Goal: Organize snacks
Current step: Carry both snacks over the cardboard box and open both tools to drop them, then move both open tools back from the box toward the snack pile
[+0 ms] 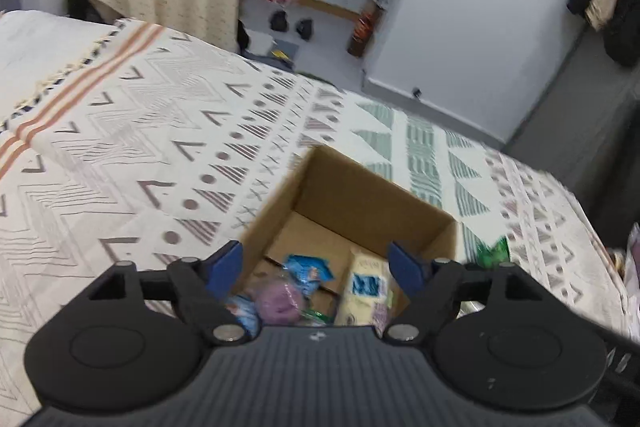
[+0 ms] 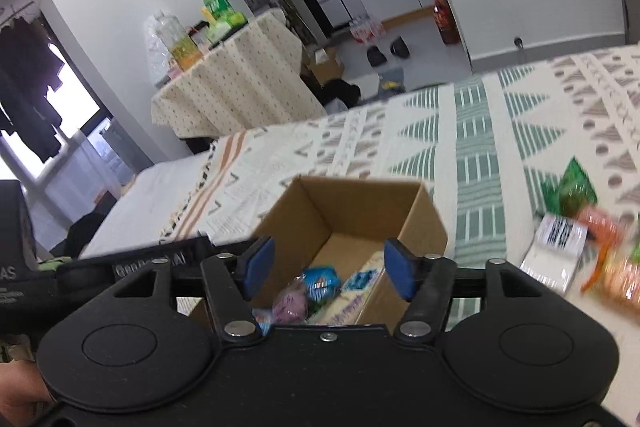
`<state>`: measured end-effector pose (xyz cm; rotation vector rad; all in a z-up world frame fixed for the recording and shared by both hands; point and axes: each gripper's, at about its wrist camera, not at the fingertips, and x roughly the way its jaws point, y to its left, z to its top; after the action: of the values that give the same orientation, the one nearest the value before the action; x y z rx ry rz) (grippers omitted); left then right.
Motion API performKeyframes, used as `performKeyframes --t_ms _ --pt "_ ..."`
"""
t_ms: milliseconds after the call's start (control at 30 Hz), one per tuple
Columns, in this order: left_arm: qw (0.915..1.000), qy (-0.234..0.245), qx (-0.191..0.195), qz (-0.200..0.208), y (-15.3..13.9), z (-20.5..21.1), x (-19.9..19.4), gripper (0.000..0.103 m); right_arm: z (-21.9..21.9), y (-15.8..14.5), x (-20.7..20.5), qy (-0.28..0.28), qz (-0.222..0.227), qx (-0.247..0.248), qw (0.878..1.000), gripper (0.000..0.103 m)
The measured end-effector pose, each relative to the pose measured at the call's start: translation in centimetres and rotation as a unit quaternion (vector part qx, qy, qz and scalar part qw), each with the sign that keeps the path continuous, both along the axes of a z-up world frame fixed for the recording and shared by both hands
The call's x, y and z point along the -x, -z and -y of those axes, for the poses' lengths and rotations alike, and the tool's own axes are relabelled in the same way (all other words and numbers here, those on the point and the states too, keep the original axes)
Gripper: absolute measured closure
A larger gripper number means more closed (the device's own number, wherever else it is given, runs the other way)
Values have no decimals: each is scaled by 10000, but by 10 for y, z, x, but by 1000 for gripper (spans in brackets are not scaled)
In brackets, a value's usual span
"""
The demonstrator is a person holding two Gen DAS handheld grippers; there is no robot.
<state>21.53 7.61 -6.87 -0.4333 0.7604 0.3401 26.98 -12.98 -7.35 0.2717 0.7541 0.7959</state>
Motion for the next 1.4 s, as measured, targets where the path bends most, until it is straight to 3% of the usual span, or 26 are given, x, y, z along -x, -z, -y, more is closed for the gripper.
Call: performKeyframes --t_ms 100,200,333,433,600,767,967,1133,1400 --pt "9998 166 -90 10 -2 11 -7 20 13 1 -4 -105 -7 12 9999 33" --pt "9994 345 63 -62 -4 21 -19 19 31 3 -6 -258 -74 -2 9996 32" --pt "9985 496 197 -118 -2 32 -31 18 44 -2 -13 -459 123 201 9987 24" --pt "9973 595 256 -341 5 38 -43 18 45 -5 -25 -726 147 317 9968 24" --pt "9968 615 339 -375 15 45 -58 18 53 -3 -28 -1016 265 612 9926 24" --pt "9936 965 261 -525 13 73 -69 18 74 0 -25 -984 169 972 9902 24" --pt "9890 1427 222 -326 2 108 -76 18 102 6 -21 -1022 98 1312 9860 24" --pt "9874 1512 309 -350 8 136 -81 19 129 20 -23 -828 126 1435 9861 26" --pt "9864 1476 176 -705 39 179 -79 23 163 41 -29 -394 347 960 9940 33"
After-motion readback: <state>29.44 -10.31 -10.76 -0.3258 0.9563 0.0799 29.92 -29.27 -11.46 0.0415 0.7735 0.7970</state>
